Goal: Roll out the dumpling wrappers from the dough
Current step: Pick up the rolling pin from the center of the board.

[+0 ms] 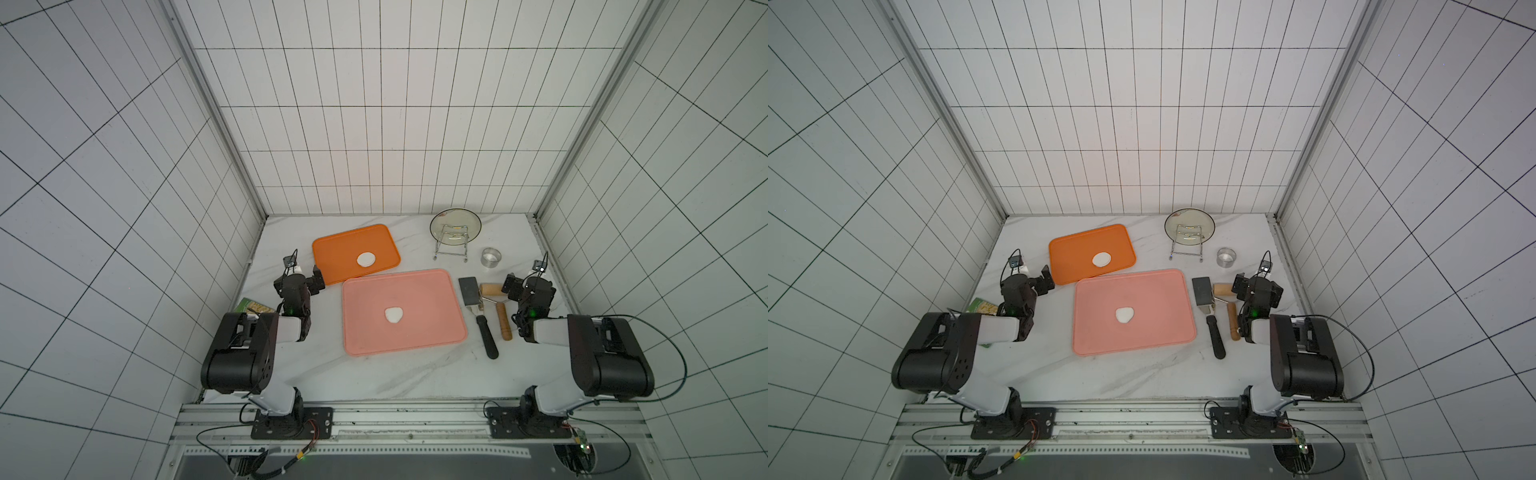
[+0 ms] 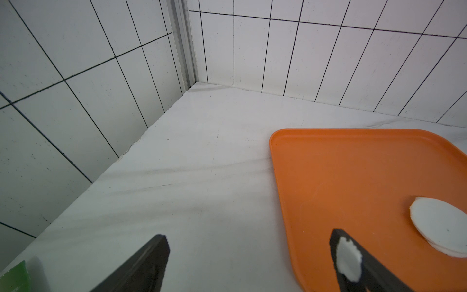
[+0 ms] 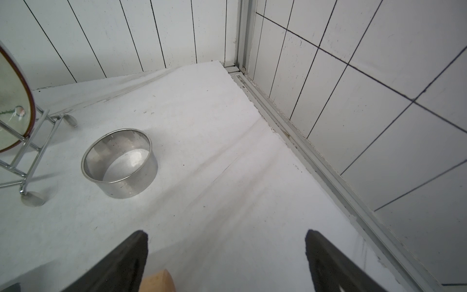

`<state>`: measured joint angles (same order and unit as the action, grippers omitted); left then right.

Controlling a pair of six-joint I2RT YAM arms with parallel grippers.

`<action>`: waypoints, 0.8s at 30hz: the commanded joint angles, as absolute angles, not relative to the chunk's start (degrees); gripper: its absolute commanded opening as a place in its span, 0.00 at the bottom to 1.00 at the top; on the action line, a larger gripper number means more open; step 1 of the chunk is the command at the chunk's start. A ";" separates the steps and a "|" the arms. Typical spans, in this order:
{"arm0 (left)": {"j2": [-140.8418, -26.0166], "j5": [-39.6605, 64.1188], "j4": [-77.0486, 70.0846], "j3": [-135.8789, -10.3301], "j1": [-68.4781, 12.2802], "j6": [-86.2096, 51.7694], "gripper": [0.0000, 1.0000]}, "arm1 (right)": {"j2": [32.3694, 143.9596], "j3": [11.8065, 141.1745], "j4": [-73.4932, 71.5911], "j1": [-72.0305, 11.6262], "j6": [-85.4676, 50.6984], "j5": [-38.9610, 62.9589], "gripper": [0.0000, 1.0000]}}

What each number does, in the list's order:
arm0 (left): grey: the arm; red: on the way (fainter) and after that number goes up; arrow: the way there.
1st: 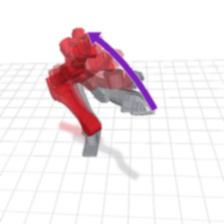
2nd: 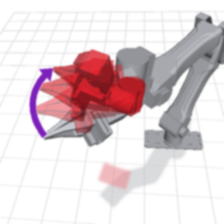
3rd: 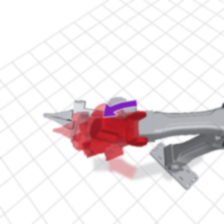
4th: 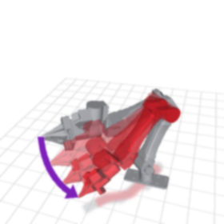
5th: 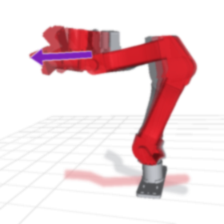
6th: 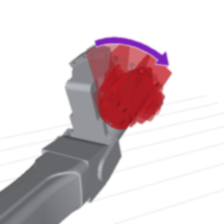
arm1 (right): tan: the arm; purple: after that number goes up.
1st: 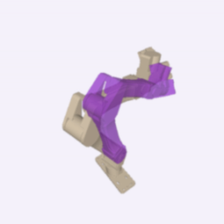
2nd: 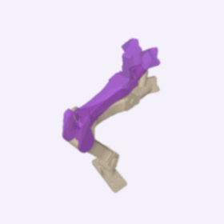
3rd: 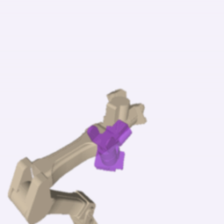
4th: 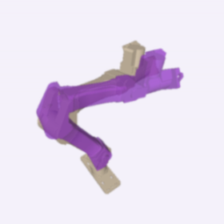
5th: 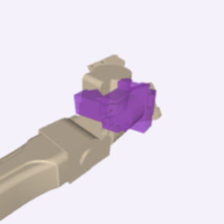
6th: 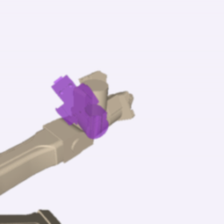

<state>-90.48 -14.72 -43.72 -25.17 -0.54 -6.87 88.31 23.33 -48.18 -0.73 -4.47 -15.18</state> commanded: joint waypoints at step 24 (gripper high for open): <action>-72.57 17.15 -2.27 -47.32 3.17 -44.38 0.98 | 59.25 41.80 4.39 -0.44 -45.79 -3.93 0.99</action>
